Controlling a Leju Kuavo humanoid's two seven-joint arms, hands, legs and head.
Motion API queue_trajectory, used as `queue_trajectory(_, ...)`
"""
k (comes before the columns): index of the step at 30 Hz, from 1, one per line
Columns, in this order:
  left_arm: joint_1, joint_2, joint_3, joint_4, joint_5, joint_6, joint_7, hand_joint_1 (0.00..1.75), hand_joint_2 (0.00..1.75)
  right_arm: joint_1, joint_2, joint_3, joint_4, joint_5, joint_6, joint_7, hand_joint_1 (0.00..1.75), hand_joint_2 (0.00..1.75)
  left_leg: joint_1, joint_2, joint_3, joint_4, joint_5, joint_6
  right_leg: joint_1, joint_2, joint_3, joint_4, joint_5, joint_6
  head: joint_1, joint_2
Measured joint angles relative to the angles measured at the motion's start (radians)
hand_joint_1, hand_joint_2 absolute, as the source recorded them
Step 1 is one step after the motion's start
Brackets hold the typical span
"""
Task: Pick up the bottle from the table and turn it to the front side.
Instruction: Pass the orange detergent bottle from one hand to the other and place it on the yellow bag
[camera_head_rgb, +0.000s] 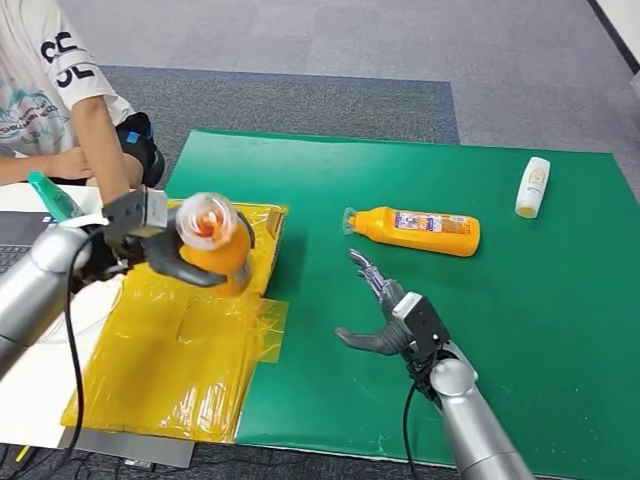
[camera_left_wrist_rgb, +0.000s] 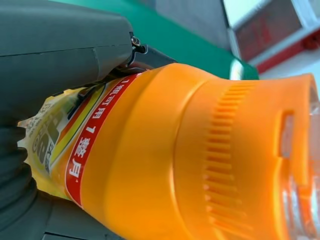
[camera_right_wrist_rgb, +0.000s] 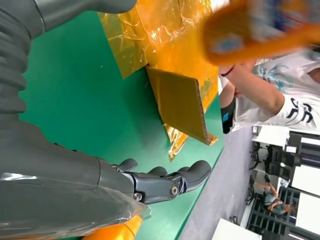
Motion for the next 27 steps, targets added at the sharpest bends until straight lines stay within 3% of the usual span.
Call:
queue_trajectory(7,-0.272,0.108,-0.188,0.007,0.146,-0.036,0.209,1.75,1.75,-0.021,0.013,0.01,0.03,-0.002,0.006,-0.002,0.0,1.75,0.0,0.0,-0.002,0.0,0.0,0.0,0.0,0.0,-0.002,0.0,0.0,-0.001,0.0,0.0)
queue_trajectory(13,-0.401,0.117,-0.415,0.046,0.128,-0.072,0.26,1.75,1.75,-0.059,0.04,0.029,0.049,0.005,0.02,0.01,0.0,1.75,0.0,0.0,-0.002,0.0,0.0,0.0,0.0,0.0,-0.002,0.0,0.001,-0.001,0.0,0.0)
queue_trajectory(19,-0.425,0.088,-0.597,0.128,0.127,-0.111,0.238,1.75,1.75,-0.095,0.069,0.058,0.072,0.017,0.032,0.018,0.0,1.75,0.0,0.0,-0.002,0.0,0.0,0.0,0.0,0.001,-0.003,0.0,0.001,-0.001,0.0,0.0)
queue_trajectory(27,-0.382,0.055,-0.681,0.239,0.114,-0.096,0.139,1.75,1.75,-0.116,0.088,0.089,0.096,0.019,0.027,0.018,0.0,1.75,0.0,0.0,-0.003,0.0,0.0,0.0,0.0,0.001,-0.003,0.0,0.001,-0.001,0.0,0.0)
